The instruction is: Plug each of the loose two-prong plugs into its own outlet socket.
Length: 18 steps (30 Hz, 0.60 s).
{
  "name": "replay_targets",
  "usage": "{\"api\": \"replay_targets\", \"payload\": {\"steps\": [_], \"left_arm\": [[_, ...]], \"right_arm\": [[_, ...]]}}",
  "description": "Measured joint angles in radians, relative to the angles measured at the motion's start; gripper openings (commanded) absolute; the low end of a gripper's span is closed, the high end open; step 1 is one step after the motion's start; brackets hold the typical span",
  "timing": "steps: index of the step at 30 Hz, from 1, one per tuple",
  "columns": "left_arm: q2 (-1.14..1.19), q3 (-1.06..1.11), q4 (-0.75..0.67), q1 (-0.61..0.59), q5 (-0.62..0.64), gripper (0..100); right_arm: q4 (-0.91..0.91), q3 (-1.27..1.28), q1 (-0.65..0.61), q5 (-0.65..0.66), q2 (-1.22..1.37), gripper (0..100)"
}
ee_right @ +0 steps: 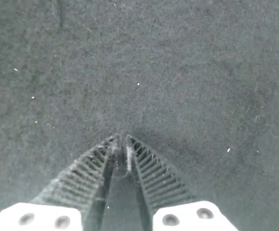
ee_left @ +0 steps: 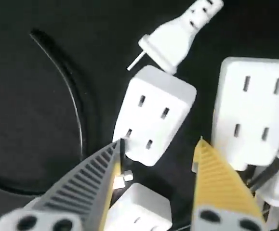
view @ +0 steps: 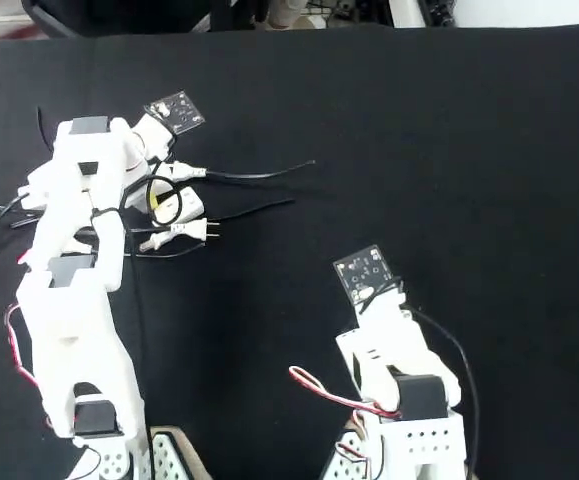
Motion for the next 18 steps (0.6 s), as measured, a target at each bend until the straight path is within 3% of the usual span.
{"api": "replay_targets", "payload": {"steps": [8,18], "left_arm": [[0.011,-0.026,-0.014,0.000,0.017,30],[0.020,-0.176,0.126,0.005,-0.037,32]], "right_arm": [[0.000,0.000,0.000,0.000,0.000,1.3],[0.000,0.000,0.000,0.000,0.000,1.3]]}}
